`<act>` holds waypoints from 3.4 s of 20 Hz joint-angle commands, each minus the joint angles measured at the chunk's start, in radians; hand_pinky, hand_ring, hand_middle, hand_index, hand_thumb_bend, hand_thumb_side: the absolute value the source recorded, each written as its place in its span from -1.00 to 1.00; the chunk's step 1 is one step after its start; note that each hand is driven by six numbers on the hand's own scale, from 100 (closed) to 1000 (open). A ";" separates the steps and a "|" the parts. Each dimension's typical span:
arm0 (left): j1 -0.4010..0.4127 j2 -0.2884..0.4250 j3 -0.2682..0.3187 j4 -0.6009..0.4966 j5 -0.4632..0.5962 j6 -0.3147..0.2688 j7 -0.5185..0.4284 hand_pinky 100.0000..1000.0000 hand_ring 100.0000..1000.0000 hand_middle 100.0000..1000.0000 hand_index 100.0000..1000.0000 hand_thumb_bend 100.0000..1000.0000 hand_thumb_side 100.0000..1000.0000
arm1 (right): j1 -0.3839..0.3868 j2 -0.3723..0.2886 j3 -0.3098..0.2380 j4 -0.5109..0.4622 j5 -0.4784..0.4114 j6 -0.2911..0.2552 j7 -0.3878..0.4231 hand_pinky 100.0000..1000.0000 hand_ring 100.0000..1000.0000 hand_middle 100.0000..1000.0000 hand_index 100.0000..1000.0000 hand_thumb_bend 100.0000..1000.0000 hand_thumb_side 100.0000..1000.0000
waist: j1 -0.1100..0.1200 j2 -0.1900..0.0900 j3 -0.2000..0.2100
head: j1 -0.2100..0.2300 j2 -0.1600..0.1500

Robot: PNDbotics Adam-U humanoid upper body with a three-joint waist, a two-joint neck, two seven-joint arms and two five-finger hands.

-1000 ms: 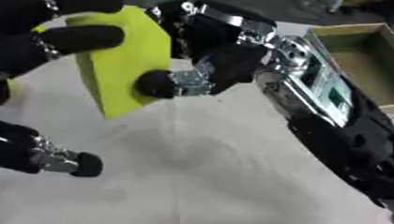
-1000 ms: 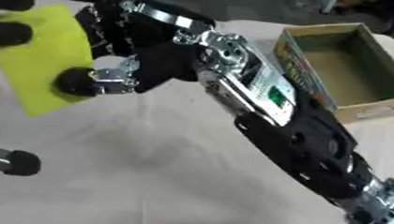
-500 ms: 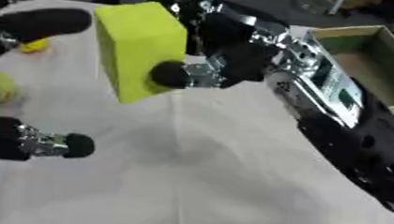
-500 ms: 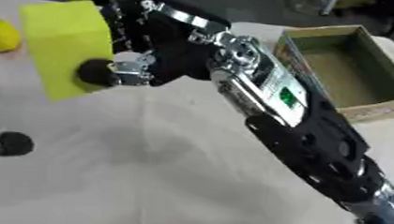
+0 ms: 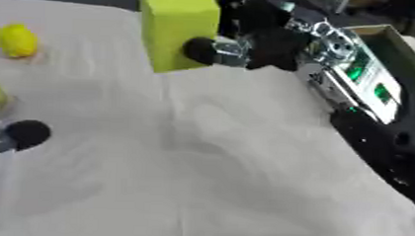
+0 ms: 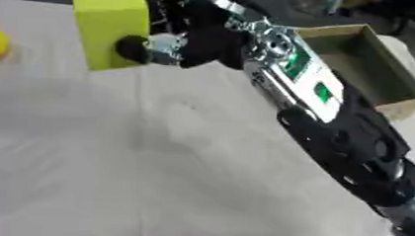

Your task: Pick up the objects with one hand, pass them to the other hand, and then place them into the box on the other side of the table.

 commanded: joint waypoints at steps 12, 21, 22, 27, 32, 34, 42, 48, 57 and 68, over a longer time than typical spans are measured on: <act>0.193 0.068 0.260 -0.007 0.006 0.272 0.090 0.16 0.34 0.44 0.57 0.28 -0.47 | -0.070 -0.141 -0.133 0.300 0.104 -0.008 -0.191 0.79 0.51 -0.26 -0.18 -0.40 -0.87 | 0.016 -0.005 -0.001 | -0.041 -0.008; 0.262 0.046 0.342 0.088 0.109 0.396 0.124 0.08 0.33 0.47 0.60 0.13 -0.36 | -0.105 -0.206 -0.147 0.502 0.273 0.030 -0.204 0.83 0.50 -0.26 -0.17 -0.36 -0.87 | 0.033 -0.013 -0.001 | -0.022 -0.005; 0.267 0.049 0.347 0.099 0.140 0.408 0.123 0.07 0.34 0.50 0.62 0.11 -0.34 | -0.104 -0.215 -0.150 0.522 0.298 0.036 -0.197 0.84 0.50 -0.25 -0.16 -0.34 -0.87 | 0.033 -0.014 -0.001 | -0.021 -0.006; 0.290 0.054 0.372 0.142 0.266 0.465 0.096 0.02 0.32 0.52 0.65 0.01 -0.27 | -0.075 -0.251 -0.174 0.601 0.403 0.037 -0.144 0.86 0.49 -0.25 -0.15 -0.31 -0.88 | 0.031 -0.018 0.001 | -0.018 -0.006; 0.297 0.062 0.391 0.175 0.393 0.499 0.114 -0.01 0.30 0.51 0.64 -0.06 -0.24 | -0.042 -0.283 -0.189 0.637 0.469 0.039 -0.102 0.88 0.49 -0.25 -0.15 -0.30 -0.90 | 0.031 -0.019 0.003 | -0.014 -0.012; 0.301 0.067 0.394 0.179 0.412 0.502 0.119 -0.01 0.30 0.51 0.64 -0.06 -0.24 | -0.025 -0.298 -0.192 0.642 0.494 0.041 -0.080 0.90 0.48 -0.26 -0.15 -0.30 -0.91 | 0.030 -0.019 0.004 | -0.011 -0.013; 0.300 0.070 0.400 0.177 0.422 0.506 0.129 -0.01 0.30 0.50 0.64 -0.09 -0.23 | 0.043 -0.350 -0.197 0.644 0.608 0.032 0.075 0.95 0.47 -0.26 -0.13 -0.30 -0.94 | 0.024 -0.022 0.004 | -0.003 -0.017; 0.301 0.068 0.404 0.175 0.421 0.505 0.132 -0.01 0.29 0.50 0.63 -0.10 -0.22 | 0.068 -0.372 -0.211 0.651 0.669 0.035 0.130 0.96 0.47 -0.26 -0.12 -0.29 -0.95 | 0.021 -0.023 0.003 | 0.000 -0.020; 0.305 0.064 0.406 0.177 0.421 0.504 0.130 -0.01 0.28 0.50 0.63 -0.12 -0.21 | 0.094 -0.383 -0.245 0.708 0.700 0.071 0.101 0.97 0.46 -0.26 -0.12 -0.28 -0.97 | 0.018 -0.022 -0.002 | 0.004 -0.023; 0.303 0.061 0.412 0.173 0.414 0.506 0.133 -0.01 0.28 0.50 0.63 -0.13 -0.21 | 0.101 -0.381 -0.253 0.827 0.995 0.058 0.224 1.00 0.51 -0.18 0.06 -0.21 -1.00 | 0.019 -0.020 -0.001 | 0.015 -0.021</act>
